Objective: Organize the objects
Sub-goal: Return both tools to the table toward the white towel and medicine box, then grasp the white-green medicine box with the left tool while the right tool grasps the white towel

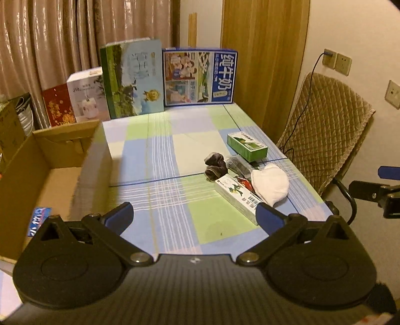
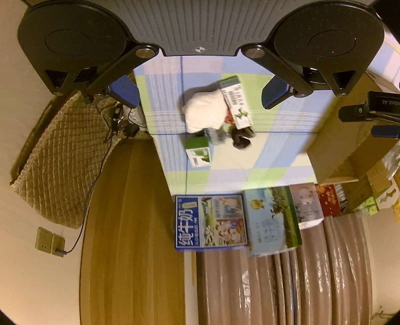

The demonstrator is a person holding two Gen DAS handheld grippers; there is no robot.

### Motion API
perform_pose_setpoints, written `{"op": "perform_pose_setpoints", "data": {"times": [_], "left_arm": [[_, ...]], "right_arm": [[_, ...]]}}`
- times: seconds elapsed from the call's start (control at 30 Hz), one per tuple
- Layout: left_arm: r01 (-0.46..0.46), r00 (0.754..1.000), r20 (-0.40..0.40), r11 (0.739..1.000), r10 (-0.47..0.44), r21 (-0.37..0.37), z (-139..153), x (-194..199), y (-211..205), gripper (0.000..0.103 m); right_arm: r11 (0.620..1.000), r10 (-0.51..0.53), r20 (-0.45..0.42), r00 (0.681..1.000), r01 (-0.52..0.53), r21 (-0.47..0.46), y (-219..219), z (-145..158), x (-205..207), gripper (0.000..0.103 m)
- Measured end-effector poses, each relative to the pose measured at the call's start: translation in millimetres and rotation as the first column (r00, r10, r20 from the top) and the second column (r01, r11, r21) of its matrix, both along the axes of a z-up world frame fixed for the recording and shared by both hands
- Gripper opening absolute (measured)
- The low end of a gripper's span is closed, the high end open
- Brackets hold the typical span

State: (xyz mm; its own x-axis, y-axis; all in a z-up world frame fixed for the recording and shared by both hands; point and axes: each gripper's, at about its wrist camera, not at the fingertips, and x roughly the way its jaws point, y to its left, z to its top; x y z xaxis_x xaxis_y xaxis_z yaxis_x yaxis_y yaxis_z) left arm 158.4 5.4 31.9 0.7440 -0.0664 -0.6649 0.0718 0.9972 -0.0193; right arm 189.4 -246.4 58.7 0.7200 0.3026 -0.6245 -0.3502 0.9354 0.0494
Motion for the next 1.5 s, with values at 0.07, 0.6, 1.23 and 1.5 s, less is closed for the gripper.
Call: {"op": "perform_pose_setpoints", "data": {"times": [0.07,0.6,1.23,1.5], "left_arm": [[-0.005,1.0,-0.015,1.0,0.005,-0.007,-8,12,-4,0.102],[-0.017,0.992,-0.124,0.999,0.011,-0.043,-83,95,-22,0.102],[0.031,0.985,-0.166,0.994,-0.048,-0.101,-121,131,-43,0.102],[0.052,0.982,-0.175,0.993,-0.07,-0.108,-135,152,-76,0.092]], "right_arm": [[1.0,0.014,-0.014,1.0,-0.014,-0.005,-3,-7,13,0.101],[0.992,0.12,-0.156,0.98,-0.124,-0.016,23,-109,130,0.089],[0.992,0.125,-0.175,0.977,-0.123,0.019,24,-132,156,0.026],[0.998,0.06,-0.195,0.979,-0.057,0.023,-10,-128,143,0.026]]}}
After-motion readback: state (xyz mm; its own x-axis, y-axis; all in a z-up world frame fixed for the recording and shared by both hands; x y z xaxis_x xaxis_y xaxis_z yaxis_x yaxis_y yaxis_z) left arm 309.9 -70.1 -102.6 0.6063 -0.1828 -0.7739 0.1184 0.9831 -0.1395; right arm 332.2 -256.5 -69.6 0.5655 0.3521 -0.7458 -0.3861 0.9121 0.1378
